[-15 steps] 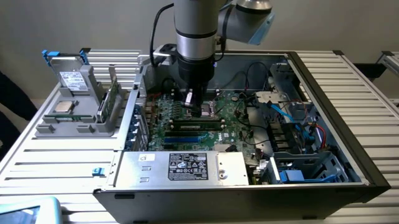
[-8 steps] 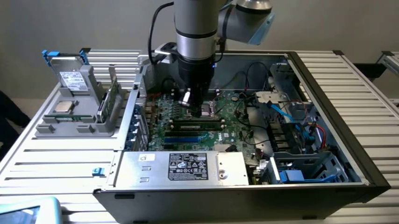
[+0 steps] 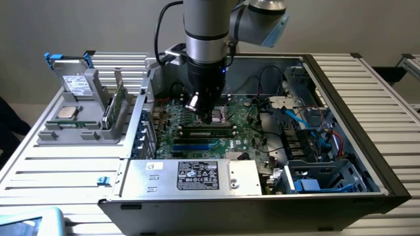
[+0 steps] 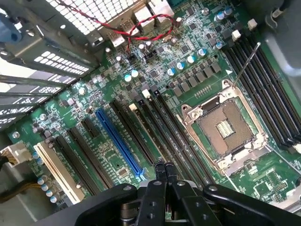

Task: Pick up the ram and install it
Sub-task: 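Press down the ram until it locks into place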

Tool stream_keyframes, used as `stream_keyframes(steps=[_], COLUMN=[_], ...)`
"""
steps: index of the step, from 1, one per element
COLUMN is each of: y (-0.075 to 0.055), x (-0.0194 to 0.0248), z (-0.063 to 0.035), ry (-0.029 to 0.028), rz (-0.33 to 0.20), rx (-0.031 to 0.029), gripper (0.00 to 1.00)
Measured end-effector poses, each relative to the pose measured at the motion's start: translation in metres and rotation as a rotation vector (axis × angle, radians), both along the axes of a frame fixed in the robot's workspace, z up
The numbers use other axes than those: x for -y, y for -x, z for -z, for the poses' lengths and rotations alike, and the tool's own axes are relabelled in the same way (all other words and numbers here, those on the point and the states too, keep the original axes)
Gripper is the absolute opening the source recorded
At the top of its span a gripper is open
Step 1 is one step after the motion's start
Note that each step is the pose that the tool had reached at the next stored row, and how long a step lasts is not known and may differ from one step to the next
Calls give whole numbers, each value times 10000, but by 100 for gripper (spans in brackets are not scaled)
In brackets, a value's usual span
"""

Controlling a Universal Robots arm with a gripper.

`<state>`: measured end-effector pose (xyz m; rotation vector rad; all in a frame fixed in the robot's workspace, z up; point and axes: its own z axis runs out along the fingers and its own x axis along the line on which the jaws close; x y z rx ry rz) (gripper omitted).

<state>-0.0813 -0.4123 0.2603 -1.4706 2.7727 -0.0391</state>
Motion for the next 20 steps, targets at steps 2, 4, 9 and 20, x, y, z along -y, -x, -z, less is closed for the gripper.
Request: stream_keyframes(steps=[2,4,9,20], y=[0,0,0,0], x=[0,0,0,0], z=[1,3,11,31], ry=[0,0,1,0], rz=[323,552,1337,3203], rx=[0,0,0,0], gripper=[11,11,11,11])
